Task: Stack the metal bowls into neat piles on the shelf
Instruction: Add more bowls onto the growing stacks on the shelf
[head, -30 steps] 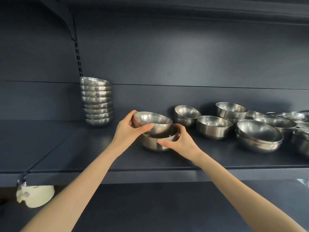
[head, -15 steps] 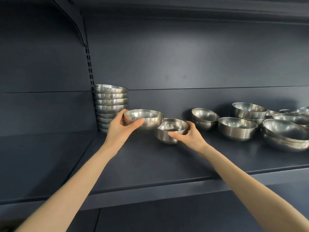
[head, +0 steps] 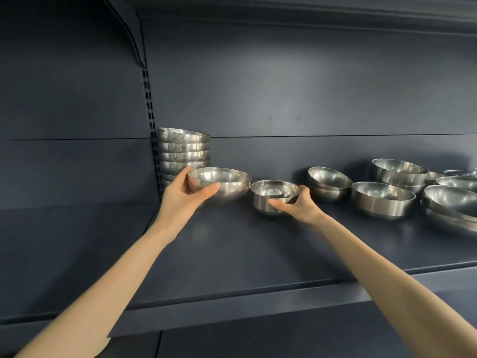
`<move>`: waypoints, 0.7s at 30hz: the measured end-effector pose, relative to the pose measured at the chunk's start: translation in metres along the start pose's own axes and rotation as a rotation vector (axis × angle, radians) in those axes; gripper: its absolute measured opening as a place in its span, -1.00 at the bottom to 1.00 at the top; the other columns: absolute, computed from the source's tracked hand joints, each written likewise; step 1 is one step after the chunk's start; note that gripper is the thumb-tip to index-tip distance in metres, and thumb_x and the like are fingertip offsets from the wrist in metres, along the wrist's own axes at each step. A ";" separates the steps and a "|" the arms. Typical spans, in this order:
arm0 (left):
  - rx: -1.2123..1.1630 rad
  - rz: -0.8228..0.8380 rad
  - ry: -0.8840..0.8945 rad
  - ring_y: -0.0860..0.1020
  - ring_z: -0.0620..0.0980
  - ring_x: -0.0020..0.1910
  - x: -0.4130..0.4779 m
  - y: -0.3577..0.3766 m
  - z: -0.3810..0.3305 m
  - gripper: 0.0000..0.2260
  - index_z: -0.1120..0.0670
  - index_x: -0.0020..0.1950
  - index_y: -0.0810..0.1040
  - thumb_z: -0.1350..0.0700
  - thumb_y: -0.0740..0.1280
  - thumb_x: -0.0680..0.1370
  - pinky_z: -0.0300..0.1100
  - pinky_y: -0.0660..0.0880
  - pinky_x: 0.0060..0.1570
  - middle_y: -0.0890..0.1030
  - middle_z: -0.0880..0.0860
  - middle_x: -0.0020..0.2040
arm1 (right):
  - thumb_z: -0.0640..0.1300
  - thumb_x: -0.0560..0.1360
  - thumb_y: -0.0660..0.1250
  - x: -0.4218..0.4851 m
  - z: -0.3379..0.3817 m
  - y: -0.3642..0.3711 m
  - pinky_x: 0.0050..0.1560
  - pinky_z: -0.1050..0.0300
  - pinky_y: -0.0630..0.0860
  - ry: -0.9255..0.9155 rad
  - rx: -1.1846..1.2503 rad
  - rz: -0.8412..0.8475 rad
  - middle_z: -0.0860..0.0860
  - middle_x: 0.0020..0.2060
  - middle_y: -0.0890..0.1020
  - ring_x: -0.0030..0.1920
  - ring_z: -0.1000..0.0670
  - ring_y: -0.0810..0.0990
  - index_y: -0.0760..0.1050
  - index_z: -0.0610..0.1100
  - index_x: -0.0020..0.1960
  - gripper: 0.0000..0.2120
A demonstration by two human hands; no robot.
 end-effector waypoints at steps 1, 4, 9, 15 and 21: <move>-0.006 -0.014 0.005 0.54 -0.29 0.02 0.000 0.001 -0.002 -0.34 0.00 0.43 0.39 -0.04 0.53 0.38 -0.33 0.44 0.05 0.59 -0.13 0.03 | 0.25 0.18 0.59 0.001 0.003 -0.001 0.47 0.01 0.22 -0.019 -0.093 -0.009 -0.14 0.45 0.25 0.49 -0.12 0.19 0.03 -0.29 0.52 0.20; -0.042 -0.045 0.015 0.53 -0.29 0.03 0.003 0.004 -0.007 -0.29 0.03 0.46 0.35 -0.01 0.53 0.36 -0.29 0.44 0.17 0.58 -0.12 -0.04 | 0.18 0.33 0.52 -0.008 0.025 -0.003 0.54 -0.04 -0.10 -0.194 -0.289 -0.072 -0.16 0.56 -0.03 0.56 -0.14 -0.18 -0.11 -0.32 0.55 0.15; -0.007 -0.046 0.015 0.52 -0.27 -0.11 0.001 0.012 -0.021 -0.53 -0.18 0.19 0.47 0.03 0.55 0.36 -0.24 0.43 0.12 0.51 -0.30 -0.36 | 0.16 0.51 0.31 -0.032 0.067 -0.005 0.48 0.14 0.20 -0.403 0.084 0.095 0.13 0.54 0.04 0.42 0.28 0.25 -0.04 -0.08 0.58 -0.17; -0.096 -0.091 0.096 0.57 -0.24 0.06 -0.017 0.019 -0.033 -0.45 -0.17 0.22 0.44 0.07 0.58 0.32 -0.10 0.49 0.24 0.58 -0.22 -0.09 | 0.11 0.43 0.45 -0.045 0.084 0.018 0.35 0.12 0.40 -0.470 0.151 0.269 0.10 0.34 0.43 0.36 0.05 0.43 0.15 -0.04 0.52 -0.21; -0.134 -0.125 0.158 0.55 -0.33 0.08 -0.028 0.005 -0.042 -0.21 0.06 0.42 0.29 0.13 0.60 0.28 -0.34 0.52 0.00 0.51 -0.05 0.26 | -0.10 0.41 0.51 -0.050 0.098 0.030 0.03 0.43 0.47 -0.487 0.290 0.330 0.19 0.17 0.52 0.13 0.23 0.55 0.24 -0.06 0.45 -0.29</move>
Point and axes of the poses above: each hand's wrist, its own x-axis towards the middle knuckle, its own y-axis out of the palm, z = x × y, the point moved 3 cm from there along x, towards the middle knuckle
